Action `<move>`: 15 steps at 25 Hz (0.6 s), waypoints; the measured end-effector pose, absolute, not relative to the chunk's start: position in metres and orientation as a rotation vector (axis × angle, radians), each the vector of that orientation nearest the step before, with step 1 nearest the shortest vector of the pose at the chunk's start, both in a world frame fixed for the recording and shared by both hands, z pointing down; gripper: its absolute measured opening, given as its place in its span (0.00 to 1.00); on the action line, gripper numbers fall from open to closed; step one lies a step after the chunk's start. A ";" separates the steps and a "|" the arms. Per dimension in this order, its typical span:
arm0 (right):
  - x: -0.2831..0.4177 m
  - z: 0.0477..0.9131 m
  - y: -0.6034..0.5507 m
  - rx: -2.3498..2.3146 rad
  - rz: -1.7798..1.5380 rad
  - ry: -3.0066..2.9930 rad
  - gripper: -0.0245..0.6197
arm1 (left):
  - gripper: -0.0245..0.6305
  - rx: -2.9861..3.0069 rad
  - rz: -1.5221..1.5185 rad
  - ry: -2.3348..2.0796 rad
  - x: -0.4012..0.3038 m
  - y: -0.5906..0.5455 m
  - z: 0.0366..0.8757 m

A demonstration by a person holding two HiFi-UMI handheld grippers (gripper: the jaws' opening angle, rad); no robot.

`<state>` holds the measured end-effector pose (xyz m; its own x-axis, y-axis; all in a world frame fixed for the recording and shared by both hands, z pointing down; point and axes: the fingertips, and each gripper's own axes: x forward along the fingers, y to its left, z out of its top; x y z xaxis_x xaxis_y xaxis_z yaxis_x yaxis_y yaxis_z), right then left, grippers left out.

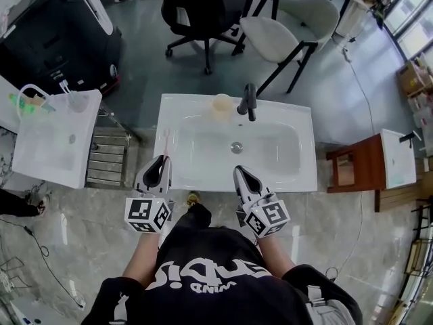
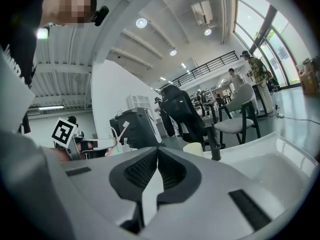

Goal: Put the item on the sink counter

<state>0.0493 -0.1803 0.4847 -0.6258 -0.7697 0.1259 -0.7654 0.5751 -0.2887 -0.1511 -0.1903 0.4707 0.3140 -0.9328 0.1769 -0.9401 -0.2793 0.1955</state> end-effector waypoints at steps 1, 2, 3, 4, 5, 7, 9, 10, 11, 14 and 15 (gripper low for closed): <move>0.046 0.483 -0.186 -1.360 -0.494 2.776 0.07 | 0.13 2.325 0.045 -1.690 -0.154 -0.197 0.472; 0.043 0.482 -0.191 -1.371 -0.488 2.772 0.07 | 0.13 2.331 0.050 -1.680 -0.157 -0.203 0.473; 0.040 0.480 -0.197 -1.384 -0.483 2.765 0.07 | 0.13 2.336 0.054 -1.668 -0.159 -0.210 0.474; 0.038 0.479 -0.202 -1.398 -0.479 2.755 0.07 | 0.13 2.342 0.057 -1.655 -0.161 -0.216 0.474; 0.035 0.477 -0.206 -1.413 -0.476 2.743 0.07 | 0.13 2.348 0.058 -1.641 -0.163 -0.221 0.475; 0.031 0.475 -0.213 -1.437 -0.471 2.725 0.07 | 0.13 2.364 0.061 -1.616 -0.165 -0.229 0.474; 0.028 0.474 -0.219 -1.450 -0.470 2.719 0.07 | 0.13 2.376 0.064 -1.601 -0.167 -0.237 0.472; 0.027 0.473 -0.222 -1.453 -0.471 2.718 0.07 | 0.13 2.379 0.064 -1.596 -0.167 -0.241 0.471; 0.027 0.472 -0.224 -1.454 -0.472 2.718 0.07 | 0.13 2.380 0.064 -1.592 -0.167 -0.244 0.470; 0.028 0.467 -0.232 -1.450 -0.467 2.716 0.07 | 0.13 2.384 0.066 -1.591 -0.166 -0.254 0.466; 0.030 0.466 -0.236 -1.447 -0.465 2.717 0.07 | 0.13 2.385 0.066 -1.594 -0.165 -0.257 0.465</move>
